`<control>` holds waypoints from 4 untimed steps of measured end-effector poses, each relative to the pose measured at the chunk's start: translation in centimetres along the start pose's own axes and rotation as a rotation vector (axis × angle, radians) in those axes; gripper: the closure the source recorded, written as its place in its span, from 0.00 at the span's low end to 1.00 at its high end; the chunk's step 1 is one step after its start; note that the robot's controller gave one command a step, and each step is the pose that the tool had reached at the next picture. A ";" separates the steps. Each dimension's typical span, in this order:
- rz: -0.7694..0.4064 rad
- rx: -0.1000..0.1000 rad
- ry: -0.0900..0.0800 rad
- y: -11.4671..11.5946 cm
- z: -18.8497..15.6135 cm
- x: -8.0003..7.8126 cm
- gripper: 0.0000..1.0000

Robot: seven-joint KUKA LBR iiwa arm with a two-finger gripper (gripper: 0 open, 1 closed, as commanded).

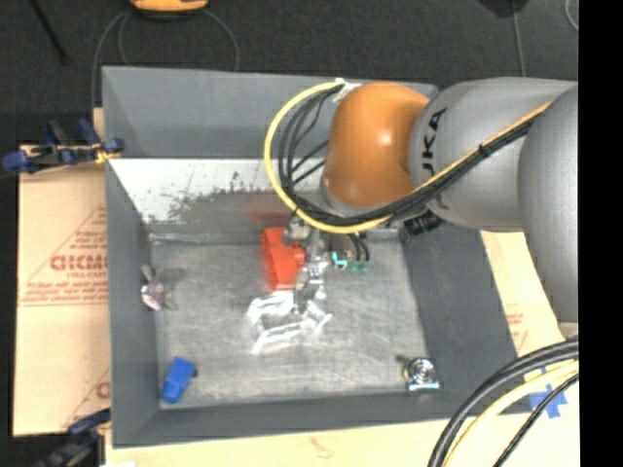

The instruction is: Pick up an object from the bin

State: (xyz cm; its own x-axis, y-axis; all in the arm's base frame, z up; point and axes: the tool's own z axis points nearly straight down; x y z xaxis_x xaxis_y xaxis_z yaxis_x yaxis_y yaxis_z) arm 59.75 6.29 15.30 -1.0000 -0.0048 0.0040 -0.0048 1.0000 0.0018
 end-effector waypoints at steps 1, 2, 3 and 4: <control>0.056 -0.004 -0.021 -0.7 3.5 0.0 0.00; 0.266 -0.002 -0.014 -0.1 -2.7 -3.8 0.00; 0.312 -0.004 -0.021 -2.3 3.9 -2.7 0.00; 0.391 -0.004 -0.014 -2.6 8.0 -2.8 0.00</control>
Offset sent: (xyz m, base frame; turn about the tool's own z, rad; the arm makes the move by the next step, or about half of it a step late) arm -0.0104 -0.0139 -0.0830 0.0827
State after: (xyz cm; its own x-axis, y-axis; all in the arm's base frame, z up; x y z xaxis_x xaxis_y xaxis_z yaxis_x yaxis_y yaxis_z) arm 62.52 3.77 7.32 -0.9262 0.3770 -0.0083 0.3769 0.9262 0.0069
